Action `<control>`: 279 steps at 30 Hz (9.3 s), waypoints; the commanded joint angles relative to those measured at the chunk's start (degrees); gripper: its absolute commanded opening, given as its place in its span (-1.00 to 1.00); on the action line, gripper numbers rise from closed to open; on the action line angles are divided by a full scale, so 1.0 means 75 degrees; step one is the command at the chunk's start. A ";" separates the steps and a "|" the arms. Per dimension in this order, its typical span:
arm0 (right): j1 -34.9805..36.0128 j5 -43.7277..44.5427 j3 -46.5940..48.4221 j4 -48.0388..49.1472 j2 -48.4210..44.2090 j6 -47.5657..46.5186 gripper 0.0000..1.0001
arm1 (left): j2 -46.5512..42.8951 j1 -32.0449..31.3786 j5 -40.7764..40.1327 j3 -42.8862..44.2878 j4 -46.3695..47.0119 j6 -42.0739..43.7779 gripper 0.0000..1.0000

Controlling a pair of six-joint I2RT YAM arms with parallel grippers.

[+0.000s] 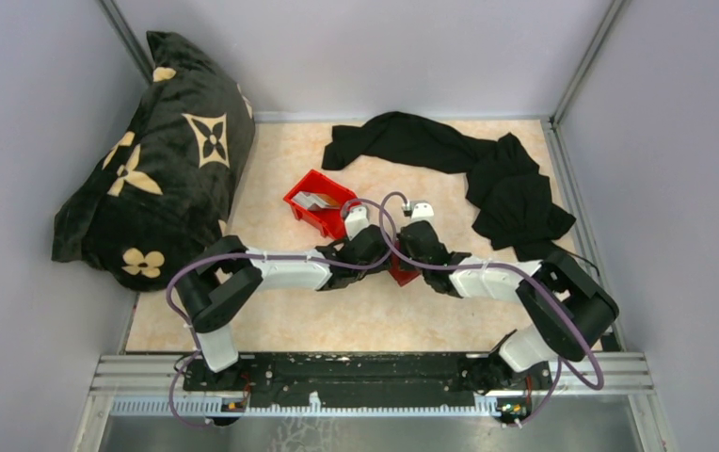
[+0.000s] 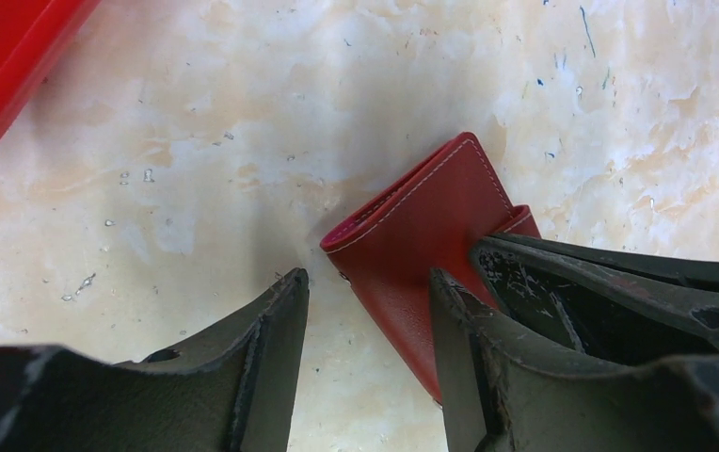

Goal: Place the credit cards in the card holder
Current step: Close the card holder at the center of the board.

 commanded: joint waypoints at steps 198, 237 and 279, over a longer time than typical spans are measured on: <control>0.1957 0.2728 0.1430 -0.5043 -0.0705 0.1935 -0.33 | -0.0321 -0.0449 0.1897 -0.3004 0.2723 -0.0079 0.05; 0.2100 0.2995 0.1627 -0.5367 -0.0735 0.1936 -0.55 | -0.0085 -0.0496 0.2103 -0.3028 0.2974 -0.0204 0.04; 0.2135 0.3163 0.1818 -0.5582 -0.0345 0.1866 -0.56 | 0.0002 -0.0531 0.2193 -0.3039 0.3080 -0.0237 0.03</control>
